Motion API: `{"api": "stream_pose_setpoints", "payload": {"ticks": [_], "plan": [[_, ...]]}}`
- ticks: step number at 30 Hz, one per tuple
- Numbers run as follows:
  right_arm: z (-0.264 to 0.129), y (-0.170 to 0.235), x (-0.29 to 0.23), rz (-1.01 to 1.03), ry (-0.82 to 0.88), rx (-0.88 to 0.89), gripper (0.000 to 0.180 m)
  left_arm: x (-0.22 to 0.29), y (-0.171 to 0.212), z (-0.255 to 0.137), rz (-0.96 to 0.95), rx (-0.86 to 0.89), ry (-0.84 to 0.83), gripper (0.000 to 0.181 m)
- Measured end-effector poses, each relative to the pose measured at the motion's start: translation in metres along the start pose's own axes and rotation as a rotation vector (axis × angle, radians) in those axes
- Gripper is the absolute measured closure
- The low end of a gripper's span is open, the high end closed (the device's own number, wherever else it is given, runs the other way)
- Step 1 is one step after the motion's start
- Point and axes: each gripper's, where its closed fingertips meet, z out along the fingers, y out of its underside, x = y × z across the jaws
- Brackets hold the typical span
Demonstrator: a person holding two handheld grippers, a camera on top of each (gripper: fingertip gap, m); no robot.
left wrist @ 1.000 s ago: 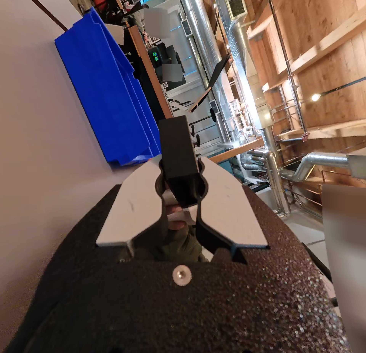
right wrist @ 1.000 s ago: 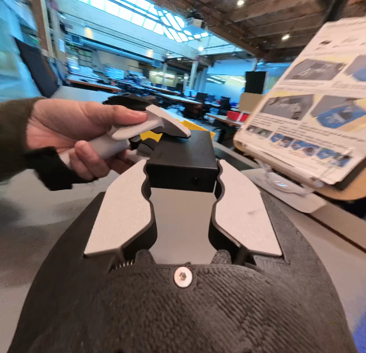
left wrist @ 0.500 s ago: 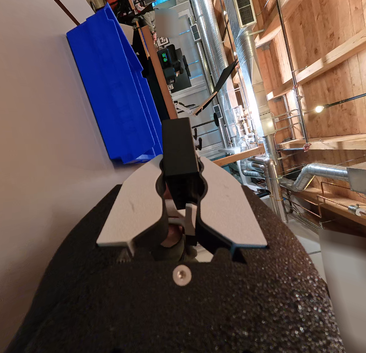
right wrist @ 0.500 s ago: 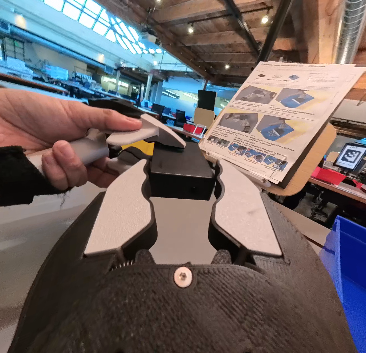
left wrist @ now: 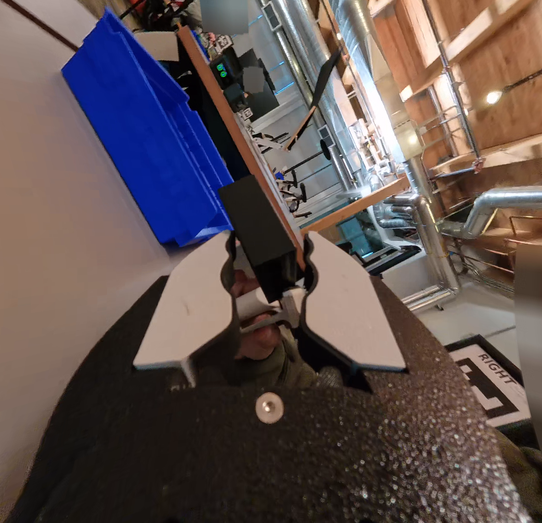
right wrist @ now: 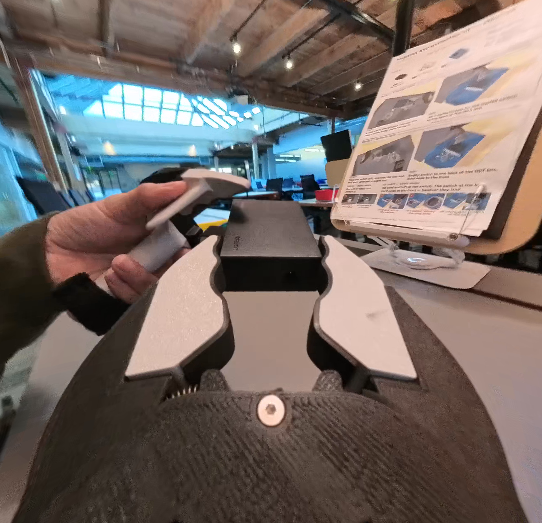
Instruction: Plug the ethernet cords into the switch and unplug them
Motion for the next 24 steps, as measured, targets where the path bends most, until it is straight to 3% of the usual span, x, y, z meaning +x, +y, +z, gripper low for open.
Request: {"api": "stream_pose_setpoints", "payload": {"ticks": [2, 4, 24], "plan": [[-0.003, -0.003, 0.003, 0.094, -0.029, 0.031, 0.118, 0.006, -0.001, -0.001, 0.018, -0.024, 0.004, 0.129], [-0.004, -0.005, 0.006, 0.131, -0.037, 0.043, 0.118, 0.005, 0.003, -0.002, 0.044, -0.062, -0.019, 0.132], [-0.001, 0.011, 0.009, -0.035, 0.013, -0.078, 0.118, -0.013, 0.009, 0.005, -0.02, -0.116, -0.009, 0.147]]}}
